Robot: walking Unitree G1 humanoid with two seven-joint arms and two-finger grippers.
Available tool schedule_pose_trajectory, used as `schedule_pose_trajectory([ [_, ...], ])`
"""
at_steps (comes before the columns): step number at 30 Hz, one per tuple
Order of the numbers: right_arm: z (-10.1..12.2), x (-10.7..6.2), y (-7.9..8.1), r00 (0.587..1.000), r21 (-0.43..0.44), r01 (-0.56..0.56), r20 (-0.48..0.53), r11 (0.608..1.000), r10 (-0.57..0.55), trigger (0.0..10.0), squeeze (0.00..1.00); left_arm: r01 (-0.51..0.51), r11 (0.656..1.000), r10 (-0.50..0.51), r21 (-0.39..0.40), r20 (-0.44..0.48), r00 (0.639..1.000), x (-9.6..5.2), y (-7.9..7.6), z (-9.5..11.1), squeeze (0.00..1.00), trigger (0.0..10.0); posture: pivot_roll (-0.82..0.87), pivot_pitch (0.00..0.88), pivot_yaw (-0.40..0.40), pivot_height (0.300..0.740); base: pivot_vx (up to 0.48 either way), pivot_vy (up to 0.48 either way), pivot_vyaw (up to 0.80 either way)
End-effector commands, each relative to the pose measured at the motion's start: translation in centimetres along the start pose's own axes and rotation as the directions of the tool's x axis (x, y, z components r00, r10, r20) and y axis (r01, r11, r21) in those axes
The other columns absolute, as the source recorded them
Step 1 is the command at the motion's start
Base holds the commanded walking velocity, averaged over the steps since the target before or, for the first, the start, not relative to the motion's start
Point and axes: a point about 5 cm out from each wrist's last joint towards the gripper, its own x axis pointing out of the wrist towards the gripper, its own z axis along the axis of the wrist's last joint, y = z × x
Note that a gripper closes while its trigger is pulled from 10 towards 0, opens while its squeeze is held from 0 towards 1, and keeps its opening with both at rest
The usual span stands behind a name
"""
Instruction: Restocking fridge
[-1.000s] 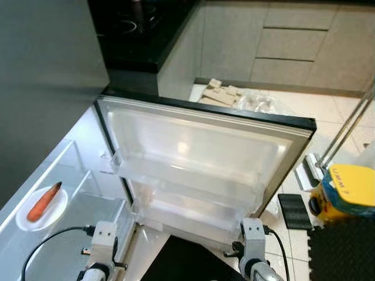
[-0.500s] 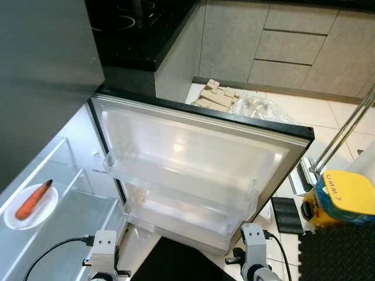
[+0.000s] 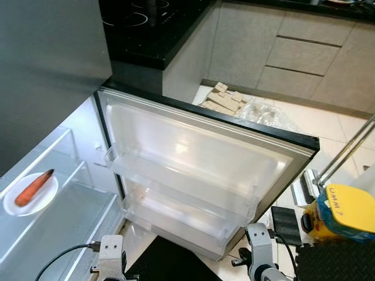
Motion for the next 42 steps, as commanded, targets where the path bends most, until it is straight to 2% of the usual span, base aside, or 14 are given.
schedule_pose_trajectory([
  [1,-0.29,-0.12,-0.05,1.000,0.009,0.003,-0.006,1.000,-0.003,10.0,0.00,-0.006,1.000,0.006,0.003,-0.014,1.000,-0.12,0.17,-0.27,0.00,10.0,-0.16,0.091,-0.051,0.740,0.000,0.000,0.00],
  [6,-0.23,-0.07,0.05,1.000,0.014,0.003,-0.004,1.000,-0.003,10.0,0.00,-0.004,1.000,0.004,0.013,-0.006,1.000,-0.05,0.25,-0.07,0.00,10.0,-0.16,0.091,-0.046,0.740,0.000,0.000,-0.24],
  [23,-0.14,-0.01,0.27,1.000,0.026,0.002,0.004,1.000,-0.002,10.0,0.00,0.008,0.999,-0.008,0.032,0.010,1.000,0.09,0.41,0.31,0.00,10.0,-0.16,0.093,-0.043,0.740,0.000,0.000,-0.70],
  [36,-0.04,0.06,0.33,1.000,0.019,0.002,0.003,1.000,-0.002,10.0,0.00,0.020,1.000,-0.021,0.020,0.020,1.000,0.13,0.32,0.47,0.00,10.0,-0.15,0.093,-0.043,0.740,0.000,0.000,0.00],
  [42,-0.01,0.09,0.37,1.000,0.019,0.003,0.003,1.000,-0.003,10.0,0.00,0.027,0.999,-0.027,0.018,0.021,0.999,0.11,0.24,0.45,0.00,10.0,-0.15,0.093,-0.043,0.740,-0.404,0.000,0.00],
])
